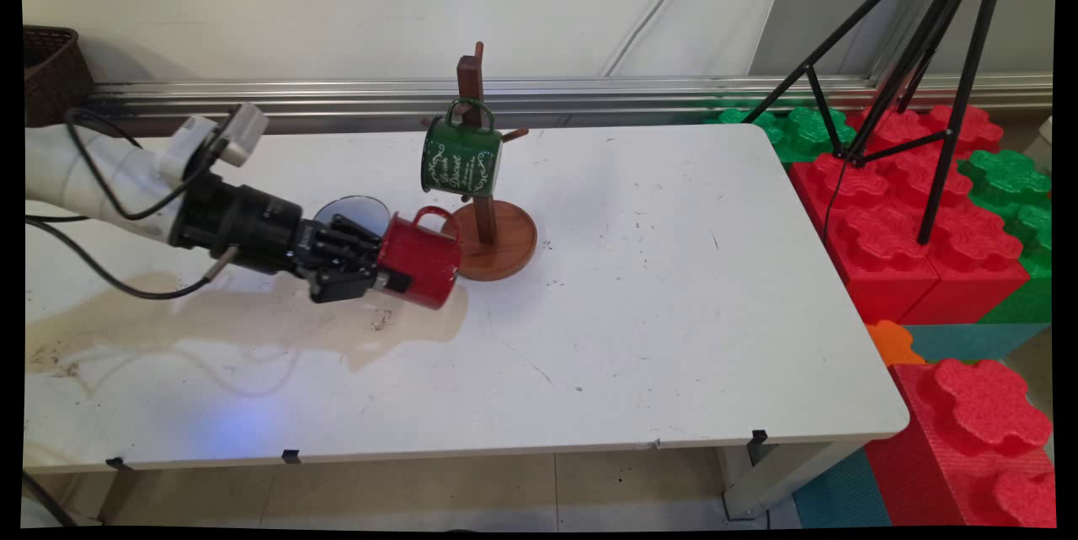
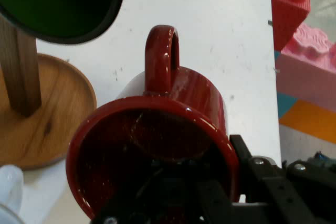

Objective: Place the picked object on the table

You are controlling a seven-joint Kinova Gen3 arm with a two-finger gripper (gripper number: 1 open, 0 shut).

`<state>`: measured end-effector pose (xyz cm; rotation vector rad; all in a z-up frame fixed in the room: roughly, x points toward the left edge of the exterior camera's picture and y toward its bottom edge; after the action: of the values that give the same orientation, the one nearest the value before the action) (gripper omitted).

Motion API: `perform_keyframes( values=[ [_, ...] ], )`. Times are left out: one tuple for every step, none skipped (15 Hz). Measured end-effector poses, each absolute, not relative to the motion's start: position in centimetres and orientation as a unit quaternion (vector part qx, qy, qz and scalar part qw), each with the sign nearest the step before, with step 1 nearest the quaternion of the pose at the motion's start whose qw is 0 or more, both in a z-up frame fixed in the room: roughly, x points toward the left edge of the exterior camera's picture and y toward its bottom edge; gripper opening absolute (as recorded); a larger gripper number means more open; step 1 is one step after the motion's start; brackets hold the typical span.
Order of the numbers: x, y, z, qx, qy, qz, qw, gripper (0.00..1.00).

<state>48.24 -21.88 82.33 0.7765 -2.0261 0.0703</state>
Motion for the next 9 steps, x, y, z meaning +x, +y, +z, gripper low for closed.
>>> perform_keyframes(
  values=[
    [48.5,-21.7,82.5,0.315,-0.828,0.029,0.463,0.0],
    [48.8,-21.4,82.9,0.313,-0.831,0.03,0.459,0.0],
    [49.2,-21.1,83.3,0.31,-0.835,0.031,0.453,0.0],
    [49.6,-20.8,83.7,0.307,-0.839,0.032,0.448,0.0],
    [49.9,-20.5,84.1,0.306,-0.842,0.034,0.443,0.0],
    [50.1,-20.3,84.3,0.304,-0.844,0.035,0.44,0.0],
    [50.4,-20.1,84.7,0.303,-0.847,0.036,0.435,0.0],
    [50.7,-19.8,85.1,0.3,-0.851,0.037,0.429,0.0],
    [51.1,-19.5,85.4,0.298,-0.855,0.038,0.422,0.0]
  ],
)
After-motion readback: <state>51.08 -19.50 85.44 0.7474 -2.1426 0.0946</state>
